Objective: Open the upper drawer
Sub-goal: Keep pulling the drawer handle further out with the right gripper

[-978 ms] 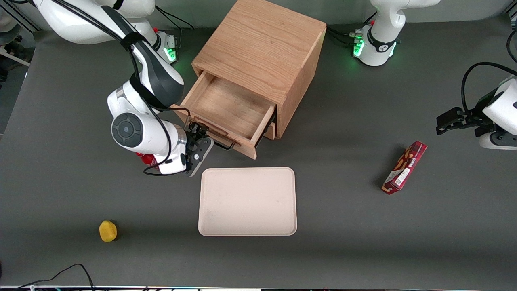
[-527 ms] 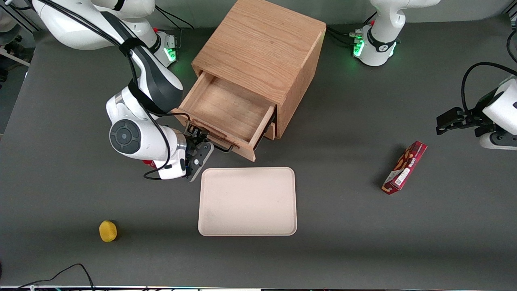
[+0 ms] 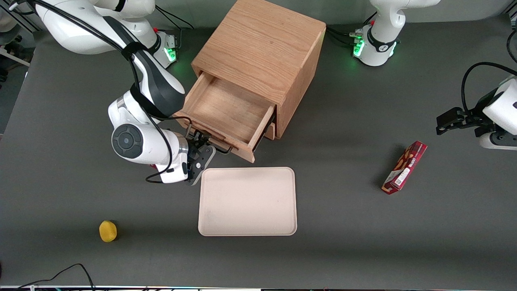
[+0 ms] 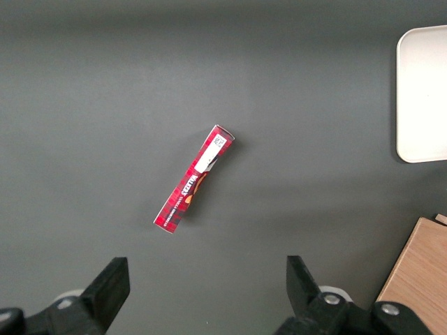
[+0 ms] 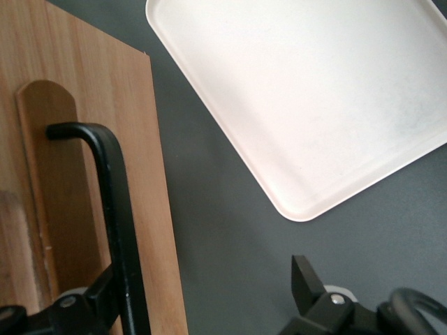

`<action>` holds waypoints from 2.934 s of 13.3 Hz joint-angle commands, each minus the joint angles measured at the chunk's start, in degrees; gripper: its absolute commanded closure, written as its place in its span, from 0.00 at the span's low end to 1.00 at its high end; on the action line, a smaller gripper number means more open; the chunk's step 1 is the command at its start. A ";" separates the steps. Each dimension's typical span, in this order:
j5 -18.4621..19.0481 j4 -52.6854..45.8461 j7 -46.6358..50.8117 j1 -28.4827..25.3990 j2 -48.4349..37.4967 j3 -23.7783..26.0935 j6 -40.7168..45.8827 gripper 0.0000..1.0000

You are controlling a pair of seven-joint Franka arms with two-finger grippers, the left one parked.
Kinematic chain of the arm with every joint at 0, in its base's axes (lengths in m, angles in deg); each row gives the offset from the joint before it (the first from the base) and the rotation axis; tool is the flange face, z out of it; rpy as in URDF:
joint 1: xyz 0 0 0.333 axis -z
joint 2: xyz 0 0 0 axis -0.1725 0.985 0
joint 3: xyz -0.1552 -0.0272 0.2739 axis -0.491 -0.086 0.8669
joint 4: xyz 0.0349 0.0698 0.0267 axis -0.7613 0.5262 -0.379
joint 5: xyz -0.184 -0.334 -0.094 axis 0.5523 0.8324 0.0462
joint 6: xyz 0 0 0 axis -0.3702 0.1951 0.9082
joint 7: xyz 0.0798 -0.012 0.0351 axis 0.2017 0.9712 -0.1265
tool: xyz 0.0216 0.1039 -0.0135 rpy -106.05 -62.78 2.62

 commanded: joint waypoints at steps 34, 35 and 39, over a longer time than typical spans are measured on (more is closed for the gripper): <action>4.93 -13.27 -0.39 -3.44 5.75 -4.41 8.53 0.00; 4.85 -14.23 -0.13 -3.53 5.66 -4.32 9.67 0.00; 4.14 -14.95 -0.04 -3.44 2.59 -4.14 14.68 0.00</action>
